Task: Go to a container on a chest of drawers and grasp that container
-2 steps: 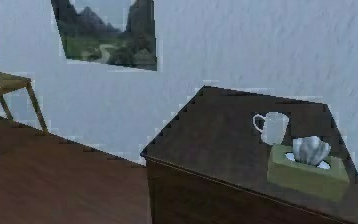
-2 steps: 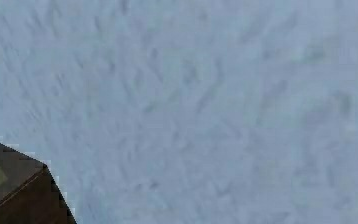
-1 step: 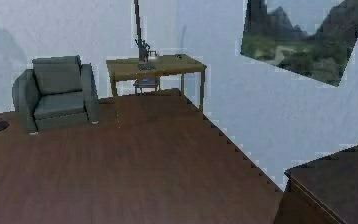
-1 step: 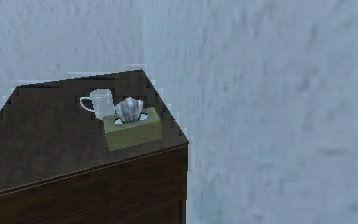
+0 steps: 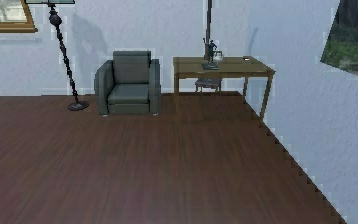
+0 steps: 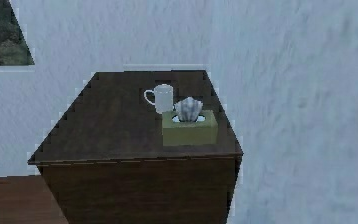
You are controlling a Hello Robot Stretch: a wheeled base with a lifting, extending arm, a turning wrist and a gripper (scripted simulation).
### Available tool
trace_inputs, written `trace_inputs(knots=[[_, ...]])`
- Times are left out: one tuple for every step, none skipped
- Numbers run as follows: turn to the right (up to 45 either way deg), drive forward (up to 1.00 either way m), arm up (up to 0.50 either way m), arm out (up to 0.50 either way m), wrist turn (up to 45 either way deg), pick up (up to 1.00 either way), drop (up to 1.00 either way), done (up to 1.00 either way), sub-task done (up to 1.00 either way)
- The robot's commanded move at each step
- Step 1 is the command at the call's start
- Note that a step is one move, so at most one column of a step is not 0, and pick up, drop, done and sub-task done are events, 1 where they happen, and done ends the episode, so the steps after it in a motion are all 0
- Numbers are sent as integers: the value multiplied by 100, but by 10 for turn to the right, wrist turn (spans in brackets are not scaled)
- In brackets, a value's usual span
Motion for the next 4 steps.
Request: trace_inputs(knots=[[0, 10, 0, 0, 0, 0, 0, 0, 0], [0, 0, 50, 0, 0, 0, 0, 0, 0], [0, 0, 38, 0, 0, 0, 0, 0, 0], [0, 0, 0, 42, 0, 0, 0, 0, 0]])
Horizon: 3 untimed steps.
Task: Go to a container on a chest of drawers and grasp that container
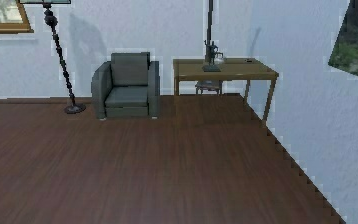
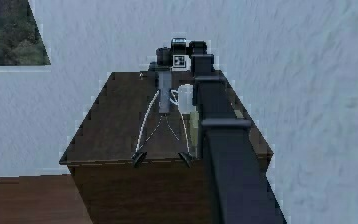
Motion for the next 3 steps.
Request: trace_inputs(knots=[[0, 0, 0, 0, 450, 0, 0, 0, 0], [0, 0, 0, 0, 450, 0, 0, 0, 0], [0, 0, 0, 0, 450, 0, 0, 0, 0]])
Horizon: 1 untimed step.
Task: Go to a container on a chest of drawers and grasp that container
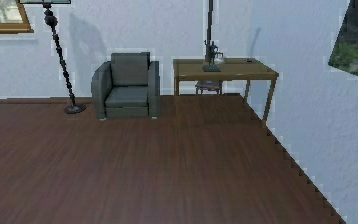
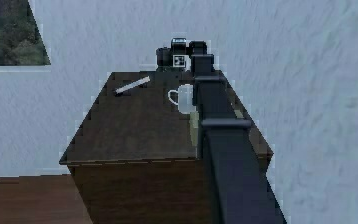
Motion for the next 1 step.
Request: trace_inputs(knots=[[0, 0, 0, 0, 450, 0, 0, 0, 0]])
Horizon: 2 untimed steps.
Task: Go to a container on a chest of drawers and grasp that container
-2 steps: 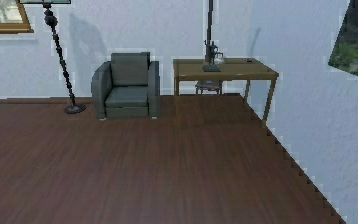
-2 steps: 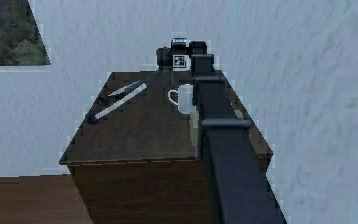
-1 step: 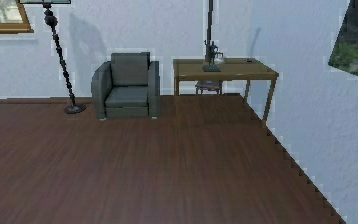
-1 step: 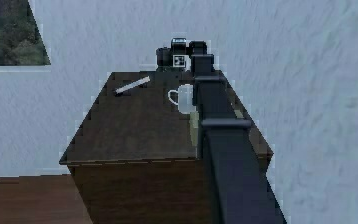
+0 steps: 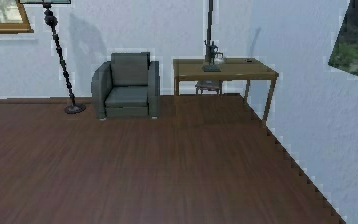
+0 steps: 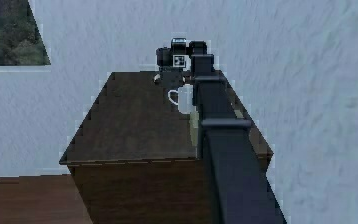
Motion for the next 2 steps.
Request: trace_inputs(knots=[[0, 0, 0, 0, 90, 0, 0, 0, 0], [0, 0, 0, 0, 0, 100, 0, 0, 0]])
